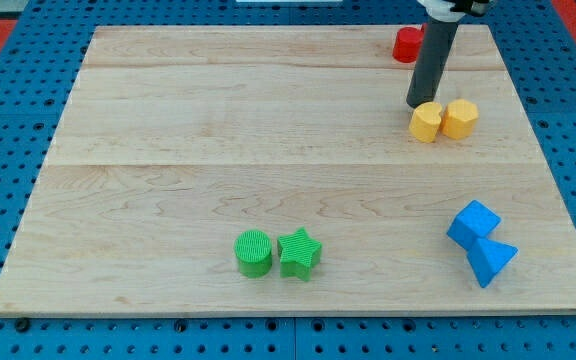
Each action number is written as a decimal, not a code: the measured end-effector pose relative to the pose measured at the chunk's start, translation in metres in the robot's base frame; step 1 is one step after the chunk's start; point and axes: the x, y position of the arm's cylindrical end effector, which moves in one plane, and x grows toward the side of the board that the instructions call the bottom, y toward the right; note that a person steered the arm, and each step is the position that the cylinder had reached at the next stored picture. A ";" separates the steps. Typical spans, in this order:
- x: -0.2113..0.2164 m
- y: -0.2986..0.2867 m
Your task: Point arm at the red blocks
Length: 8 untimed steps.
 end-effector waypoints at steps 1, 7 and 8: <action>0.000 0.000; -0.070 -0.038; -0.074 -0.098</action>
